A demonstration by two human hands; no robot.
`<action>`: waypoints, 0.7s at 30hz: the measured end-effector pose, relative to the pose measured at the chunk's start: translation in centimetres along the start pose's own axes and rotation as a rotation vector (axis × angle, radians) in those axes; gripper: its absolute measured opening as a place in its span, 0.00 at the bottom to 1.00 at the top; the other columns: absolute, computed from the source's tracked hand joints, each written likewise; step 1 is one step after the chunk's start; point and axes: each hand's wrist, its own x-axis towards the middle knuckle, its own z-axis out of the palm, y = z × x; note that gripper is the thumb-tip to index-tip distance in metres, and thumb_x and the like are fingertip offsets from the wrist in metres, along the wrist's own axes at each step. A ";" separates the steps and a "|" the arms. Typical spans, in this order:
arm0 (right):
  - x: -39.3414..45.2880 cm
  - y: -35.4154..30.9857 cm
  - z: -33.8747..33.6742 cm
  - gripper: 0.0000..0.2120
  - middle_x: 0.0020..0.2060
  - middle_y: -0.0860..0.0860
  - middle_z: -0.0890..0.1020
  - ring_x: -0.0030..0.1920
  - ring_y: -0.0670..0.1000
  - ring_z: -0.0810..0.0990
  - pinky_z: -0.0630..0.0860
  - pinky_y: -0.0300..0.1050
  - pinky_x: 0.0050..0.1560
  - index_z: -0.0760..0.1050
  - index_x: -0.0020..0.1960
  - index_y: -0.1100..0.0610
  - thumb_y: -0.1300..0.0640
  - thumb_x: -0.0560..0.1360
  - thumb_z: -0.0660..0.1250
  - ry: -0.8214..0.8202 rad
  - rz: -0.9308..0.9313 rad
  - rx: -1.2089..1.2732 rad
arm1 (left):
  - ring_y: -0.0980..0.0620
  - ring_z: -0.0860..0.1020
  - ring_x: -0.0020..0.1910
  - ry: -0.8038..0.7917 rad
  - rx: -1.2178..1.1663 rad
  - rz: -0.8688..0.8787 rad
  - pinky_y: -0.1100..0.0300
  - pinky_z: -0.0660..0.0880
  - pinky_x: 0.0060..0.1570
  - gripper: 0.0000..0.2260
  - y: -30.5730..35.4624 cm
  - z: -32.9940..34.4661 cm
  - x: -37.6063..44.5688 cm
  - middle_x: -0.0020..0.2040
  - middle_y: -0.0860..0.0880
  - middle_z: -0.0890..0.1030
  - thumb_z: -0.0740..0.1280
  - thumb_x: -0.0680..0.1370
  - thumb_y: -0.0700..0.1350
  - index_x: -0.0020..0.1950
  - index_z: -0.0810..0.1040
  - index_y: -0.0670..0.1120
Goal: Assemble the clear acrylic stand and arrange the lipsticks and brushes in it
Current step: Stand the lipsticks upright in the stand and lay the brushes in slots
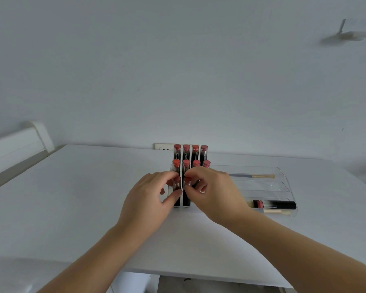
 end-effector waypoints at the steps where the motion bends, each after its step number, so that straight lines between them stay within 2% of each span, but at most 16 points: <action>1: 0.0 -0.1 0.0 0.06 0.42 0.43 0.82 0.40 0.44 0.80 0.79 0.41 0.43 0.80 0.53 0.48 0.53 0.77 0.68 0.006 -0.004 -0.002 | 0.54 0.76 0.39 0.002 0.023 0.020 0.59 0.75 0.38 0.16 0.0 0.0 0.0 0.43 0.55 0.82 0.78 0.72 0.46 0.59 0.82 0.49; 4: 0.0 -0.2 0.0 0.05 0.40 0.42 0.80 0.39 0.43 0.78 0.76 0.37 0.40 0.80 0.53 0.47 0.52 0.77 0.69 0.007 -0.027 -0.013 | 0.52 0.76 0.38 -0.006 0.046 0.058 0.57 0.76 0.37 0.16 0.0 0.0 0.1 0.43 0.54 0.82 0.79 0.71 0.45 0.58 0.83 0.48; 8: -0.1 0.1 -0.3 0.08 0.42 0.43 0.81 0.41 0.44 0.80 0.78 0.43 0.43 0.80 0.55 0.47 0.53 0.76 0.69 -0.015 -0.028 -0.013 | 0.59 0.75 0.40 -0.062 0.012 -0.003 0.64 0.72 0.40 0.21 -0.6 -0.2 -0.1 0.44 0.57 0.81 0.79 0.71 0.47 0.63 0.80 0.53; 12: -0.3 0.4 -0.4 0.10 0.42 0.41 0.82 0.42 0.43 0.82 0.80 0.44 0.45 0.79 0.55 0.46 0.56 0.75 0.68 -0.029 -0.023 -0.010 | 0.59 0.76 0.43 -0.102 -0.020 -0.077 0.60 0.75 0.43 0.22 -0.7 -0.1 -0.3 0.44 0.58 0.80 0.76 0.73 0.48 0.65 0.75 0.60; 16: -0.3 0.5 0.0 0.09 0.41 0.41 0.81 0.41 0.43 0.81 0.80 0.44 0.42 0.78 0.54 0.46 0.55 0.75 0.69 0.001 0.002 0.001 | 0.56 0.74 0.40 -0.065 0.042 -0.057 0.58 0.74 0.39 0.21 -0.2 0.0 -0.1 0.44 0.57 0.79 0.78 0.72 0.49 0.62 0.77 0.54; 21: -0.2 0.4 0.5 0.07 0.40 0.42 0.80 0.39 0.44 0.80 0.79 0.46 0.40 0.75 0.50 0.46 0.53 0.74 0.70 0.028 0.032 0.009 | 0.56 0.71 0.39 -0.053 0.147 0.011 0.63 0.67 0.39 0.21 0.0 0.1 0.2 0.45 0.55 0.81 0.80 0.69 0.50 0.59 0.80 0.48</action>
